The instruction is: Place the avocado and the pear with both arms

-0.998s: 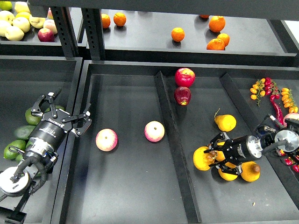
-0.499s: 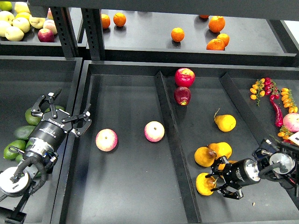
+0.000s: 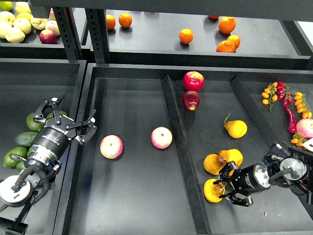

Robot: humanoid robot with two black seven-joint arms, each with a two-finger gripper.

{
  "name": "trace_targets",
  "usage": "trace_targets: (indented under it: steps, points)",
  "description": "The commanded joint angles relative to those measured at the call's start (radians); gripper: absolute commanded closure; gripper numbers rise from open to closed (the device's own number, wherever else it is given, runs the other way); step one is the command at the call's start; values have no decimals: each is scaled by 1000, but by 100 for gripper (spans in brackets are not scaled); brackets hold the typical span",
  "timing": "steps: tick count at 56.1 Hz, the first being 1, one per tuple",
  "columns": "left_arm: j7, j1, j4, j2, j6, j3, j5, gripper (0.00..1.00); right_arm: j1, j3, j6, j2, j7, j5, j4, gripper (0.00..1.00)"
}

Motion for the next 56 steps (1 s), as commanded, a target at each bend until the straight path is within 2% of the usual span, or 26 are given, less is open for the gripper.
trace_targets:
  steps: [1,2,3,5,14,22,43,52,56]
  points:
    - [2,0,1,0,0,1,1,0,18,2,0,-5,0,-15,17,17]
    - [2,0,1,0,0,3,0,0,21,2,0,-6,0,-18,20,15]
    - [2,0,1,0,0,3,0,0,29,2,0,-15,0,-27,25,6]
    - [2,0,1,0,0,3,0,0,35,4,0,-17,0,-29,28,1]
    - [2,-2,0,0,0,3,0,0,64,45,0,-44,0,-26,32,0]
    - [0,0,0,0,0,3,0,0,40,224,0,-89,0,-23,28,0]
    - [-3,3,-9,0,0,4,3,0,-85,698,0,-84,0,-15,25,0]
    - [-4,3,-20,0,0,4,3,0,-158,918,0,-35,0,-11,26,0]
    - [-6,3,-23,0,0,4,3,0,-235,1099,0,54,0,-14,17,0]
